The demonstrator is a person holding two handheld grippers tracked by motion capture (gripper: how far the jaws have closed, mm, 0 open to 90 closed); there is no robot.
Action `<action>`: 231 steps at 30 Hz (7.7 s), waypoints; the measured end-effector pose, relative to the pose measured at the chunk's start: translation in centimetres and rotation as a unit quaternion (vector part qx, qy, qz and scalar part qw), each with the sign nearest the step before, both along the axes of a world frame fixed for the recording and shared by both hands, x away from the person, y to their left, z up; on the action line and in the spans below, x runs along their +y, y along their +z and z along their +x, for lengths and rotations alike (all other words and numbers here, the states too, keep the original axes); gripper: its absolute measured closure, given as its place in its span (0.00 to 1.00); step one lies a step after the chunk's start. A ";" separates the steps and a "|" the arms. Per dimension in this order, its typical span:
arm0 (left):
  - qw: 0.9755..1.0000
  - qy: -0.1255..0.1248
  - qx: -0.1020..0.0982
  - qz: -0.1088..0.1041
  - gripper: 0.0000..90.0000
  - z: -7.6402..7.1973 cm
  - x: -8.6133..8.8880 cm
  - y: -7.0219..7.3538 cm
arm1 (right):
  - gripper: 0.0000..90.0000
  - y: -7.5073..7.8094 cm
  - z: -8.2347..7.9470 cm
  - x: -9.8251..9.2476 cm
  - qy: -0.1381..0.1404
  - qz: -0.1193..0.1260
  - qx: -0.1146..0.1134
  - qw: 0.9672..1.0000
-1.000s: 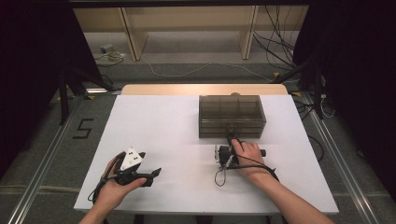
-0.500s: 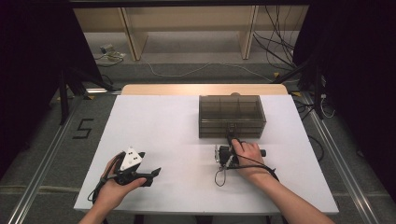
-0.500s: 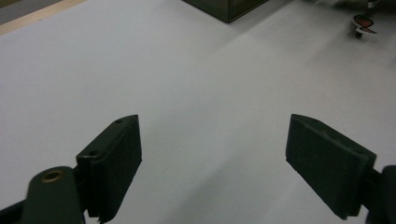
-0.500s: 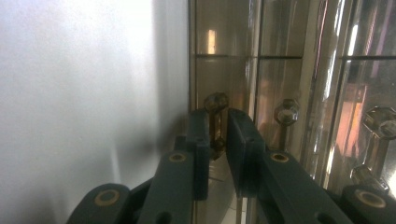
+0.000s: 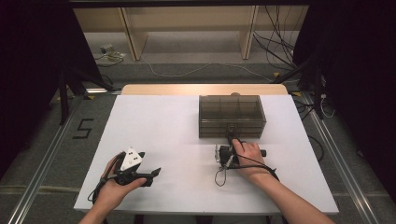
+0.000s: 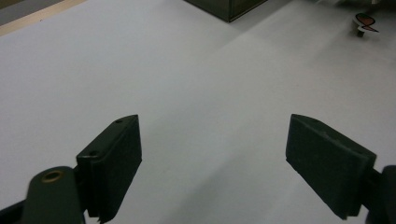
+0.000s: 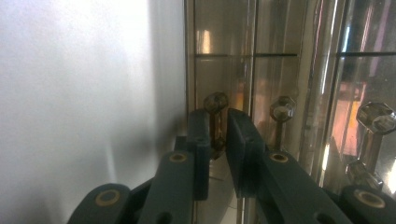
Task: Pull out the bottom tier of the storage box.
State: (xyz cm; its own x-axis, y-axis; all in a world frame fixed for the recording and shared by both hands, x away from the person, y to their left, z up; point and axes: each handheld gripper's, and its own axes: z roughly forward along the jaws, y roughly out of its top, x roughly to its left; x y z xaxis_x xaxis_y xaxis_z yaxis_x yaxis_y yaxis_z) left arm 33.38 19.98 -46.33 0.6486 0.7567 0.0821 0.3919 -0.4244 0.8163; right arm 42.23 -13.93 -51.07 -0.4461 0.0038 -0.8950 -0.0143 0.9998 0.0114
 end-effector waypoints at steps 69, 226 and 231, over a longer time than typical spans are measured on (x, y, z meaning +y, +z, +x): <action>1.000 -0.002 -0.005 -0.002 0.21 -0.2 0.1 0.1 | 0.98 0.2 -0.4 0.4 -0.003 0.001 -0.006 1.000; 1.000 -0.001 -0.003 0.000 0.21 -0.2 0.3 0.1 | 0.93 6.9 6.4 -6.2 -0.020 0.041 0.341 0.939; 1.000 -0.001 -0.002 0.000 0.21 -0.1 0.2 0.0 | 0.94 7.0 6.9 -6.1 -0.004 0.021 0.357 0.934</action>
State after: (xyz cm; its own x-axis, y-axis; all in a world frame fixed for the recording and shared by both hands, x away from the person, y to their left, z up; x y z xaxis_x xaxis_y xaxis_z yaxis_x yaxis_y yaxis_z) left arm 33.27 20.20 -46.30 0.6496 0.7555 0.0847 0.3875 -0.4249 0.8181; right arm 49.16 -20.00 -44.02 -0.9289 0.0375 -0.3685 0.0188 0.9984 0.0542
